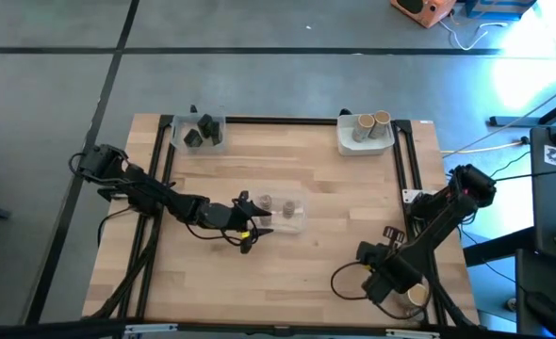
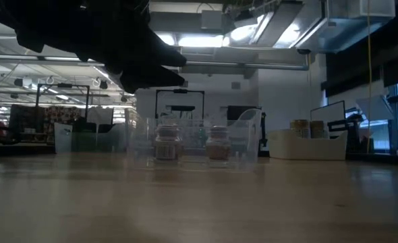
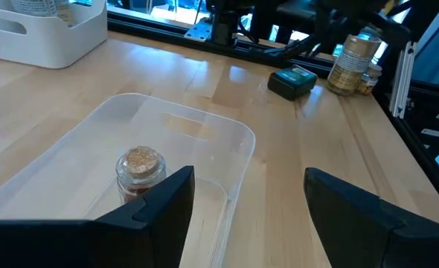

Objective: Sort spices by type
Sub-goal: Put the black seasoning can into the top transparent bin

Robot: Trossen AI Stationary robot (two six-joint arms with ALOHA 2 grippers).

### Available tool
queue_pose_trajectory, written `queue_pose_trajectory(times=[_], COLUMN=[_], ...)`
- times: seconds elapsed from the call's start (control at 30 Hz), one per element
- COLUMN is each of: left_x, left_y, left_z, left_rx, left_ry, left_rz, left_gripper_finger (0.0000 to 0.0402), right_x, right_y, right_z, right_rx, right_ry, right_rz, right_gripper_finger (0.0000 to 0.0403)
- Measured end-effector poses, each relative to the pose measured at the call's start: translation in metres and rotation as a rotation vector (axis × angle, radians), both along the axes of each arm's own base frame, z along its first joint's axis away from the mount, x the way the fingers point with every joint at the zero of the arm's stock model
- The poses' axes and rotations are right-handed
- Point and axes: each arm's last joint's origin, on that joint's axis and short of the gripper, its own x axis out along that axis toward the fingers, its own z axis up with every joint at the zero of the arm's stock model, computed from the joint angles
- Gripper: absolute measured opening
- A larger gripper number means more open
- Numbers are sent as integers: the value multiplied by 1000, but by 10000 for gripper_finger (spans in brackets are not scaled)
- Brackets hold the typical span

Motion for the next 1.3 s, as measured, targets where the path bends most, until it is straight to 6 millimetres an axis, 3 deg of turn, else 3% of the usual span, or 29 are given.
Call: queue_pose_trajectory(times=[0.2,0.3,0.63,0.8,0.93,1.13,1.3], left_x=[0,0,-1,-2,-2,-2,-2], left_y=[0,0,-2,-3,-3,-3,-3], left_z=[0,0,-1,-2,-2,-2,-2], left_rx=[0,0,-1,2,2,2,5], left_ry=[-1,-1,15,25,26,26,26], left_rz=[0,0,-14,-19,-19,-19,-20], left_gripper_finger=[237,237,237,237,237,237,237], right_x=[-3,0,-5,-6,-4,-3,-8], right_y=[-2,-5,-21,-22,-19,-19,-24], right_z=[1,1,-19,-23,-23,-24,-39], right_rx=[-30,-8,-20,-7,29,32,82], right_ry=[16,41,164,172,155,142,119], right_rz=[-37,-82,-179,-154,-101,-88,-96], right_gripper_finger=[31,54,270,338,357,352,347])
